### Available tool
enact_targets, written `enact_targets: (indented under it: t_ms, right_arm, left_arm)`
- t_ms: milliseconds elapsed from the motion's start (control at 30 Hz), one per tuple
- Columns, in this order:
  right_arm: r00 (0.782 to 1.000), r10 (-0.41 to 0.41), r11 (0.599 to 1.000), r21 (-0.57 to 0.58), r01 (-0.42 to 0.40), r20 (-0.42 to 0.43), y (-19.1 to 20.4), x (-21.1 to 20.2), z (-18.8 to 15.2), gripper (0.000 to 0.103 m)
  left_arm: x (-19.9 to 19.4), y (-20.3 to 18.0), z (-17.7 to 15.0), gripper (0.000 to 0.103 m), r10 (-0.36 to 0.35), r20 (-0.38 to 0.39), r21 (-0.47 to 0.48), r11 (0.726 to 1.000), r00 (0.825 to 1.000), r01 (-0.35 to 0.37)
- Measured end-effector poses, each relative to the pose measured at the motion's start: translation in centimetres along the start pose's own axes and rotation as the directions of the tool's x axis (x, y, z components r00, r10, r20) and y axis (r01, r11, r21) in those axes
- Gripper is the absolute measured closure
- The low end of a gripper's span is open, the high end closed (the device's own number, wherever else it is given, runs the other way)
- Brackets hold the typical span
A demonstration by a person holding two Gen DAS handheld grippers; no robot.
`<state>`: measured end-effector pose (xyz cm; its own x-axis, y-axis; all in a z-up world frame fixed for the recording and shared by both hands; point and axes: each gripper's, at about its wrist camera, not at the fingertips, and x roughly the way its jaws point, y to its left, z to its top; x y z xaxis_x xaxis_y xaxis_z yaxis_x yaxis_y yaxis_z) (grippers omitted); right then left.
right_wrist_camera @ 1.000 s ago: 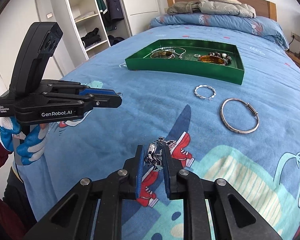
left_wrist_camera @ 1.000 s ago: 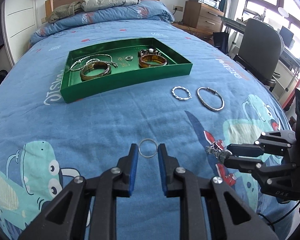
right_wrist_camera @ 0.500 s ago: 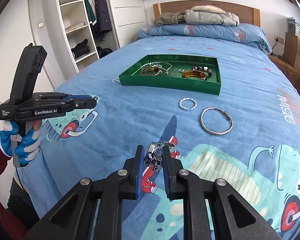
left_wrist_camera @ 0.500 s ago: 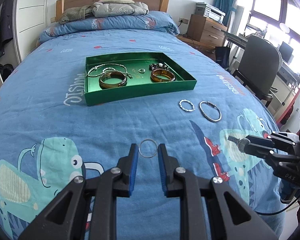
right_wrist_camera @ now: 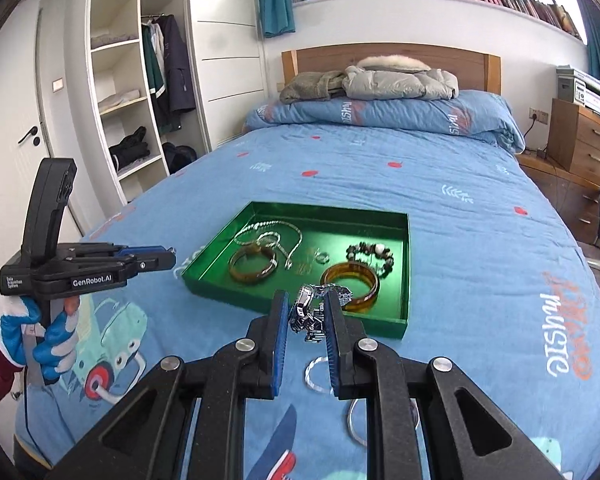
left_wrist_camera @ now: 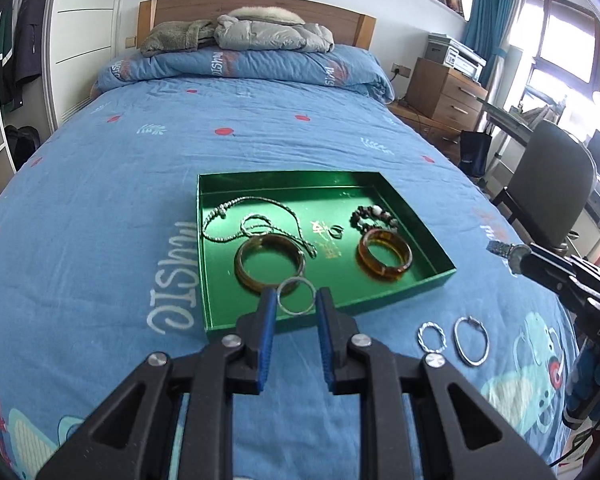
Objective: Organize jewelry
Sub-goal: 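Carry the small ring with the left tool while the right tool carries the chunky ring into the tray, then open both tools to release the rings in the tray and withdraw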
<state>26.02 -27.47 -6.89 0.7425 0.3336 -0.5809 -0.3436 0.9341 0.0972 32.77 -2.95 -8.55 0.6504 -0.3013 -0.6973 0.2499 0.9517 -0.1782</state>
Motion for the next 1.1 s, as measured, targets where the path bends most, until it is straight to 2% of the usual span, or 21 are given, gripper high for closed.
enact_targets:
  t_ms: [133, 233, 433, 567, 733, 833, 867, 900, 1100]
  right_arm:
    - [1.000, -0.011, 0.998, 0.054, 0.011, -0.004, -2.1, 4.4, 2.0, 0.086]
    - [0.999, -0.018, 0.996, 0.082, 0.022, -0.040, -3.6, 8.2, 2.4, 0.086]
    - [0.989, -0.017, 0.993, 0.111, 0.034, -0.149, -5.5, 14.8, 1.3, 0.086]
    - [0.977, -0.016, 0.996, 0.086, 0.035, -0.213, -5.3, 17.4, 0.2, 0.086]
    - [0.968, -0.032, 0.995, 0.080, 0.053, -0.248, -5.0, 18.2, -0.2, 0.085]
    - [0.964, -0.061, 0.993, 0.080, 0.085, -0.260, -5.1, 18.0, -0.2, 0.081]
    - [0.963, -0.065, 0.993, 0.082, 0.089, -0.263, -5.2, 17.9, -0.2, 0.075]
    - [0.963, -0.068, 0.992, 0.084, 0.093, -0.261, -5.2, 17.6, -0.1, 0.071]
    - [0.975, -0.082, 0.987, 0.117, 0.107, -0.205, -5.8, 14.4, 1.2, 0.071]
  left_arm:
    - [4.3, 1.2, 2.0, 0.084, 0.018, -0.038, -0.026, 0.999, 0.999, -0.019]
    - [7.4, 1.6, 2.7, 0.084, 0.042, -0.070, -0.019, 0.999, 0.997, -0.044]
    - [11.7, 2.1, 2.6, 0.084, 0.077, -0.124, 0.011, 0.997, 0.989, -0.076]
    - [13.2, 2.4, 2.2, 0.084, 0.083, -0.150, 0.021, 0.997, 0.985, -0.080]
    - [13.7, 2.4, 1.9, 0.084, 0.092, -0.157, 0.026, 0.996, 0.983, -0.089]
    - [13.7, 2.5, 2.1, 0.083, 0.083, -0.163, 0.011, 0.997, 0.983, -0.082]
    - [13.6, 2.6, 2.1, 0.083, 0.078, -0.165, 0.003, 0.997, 0.983, -0.078]
    - [13.5, 2.7, 2.2, 0.083, 0.073, -0.164, -0.005, 0.997, 0.984, -0.074]
    - [10.6, 2.5, 3.1, 0.083, 0.054, -0.134, -0.025, 0.998, 0.989, -0.058]
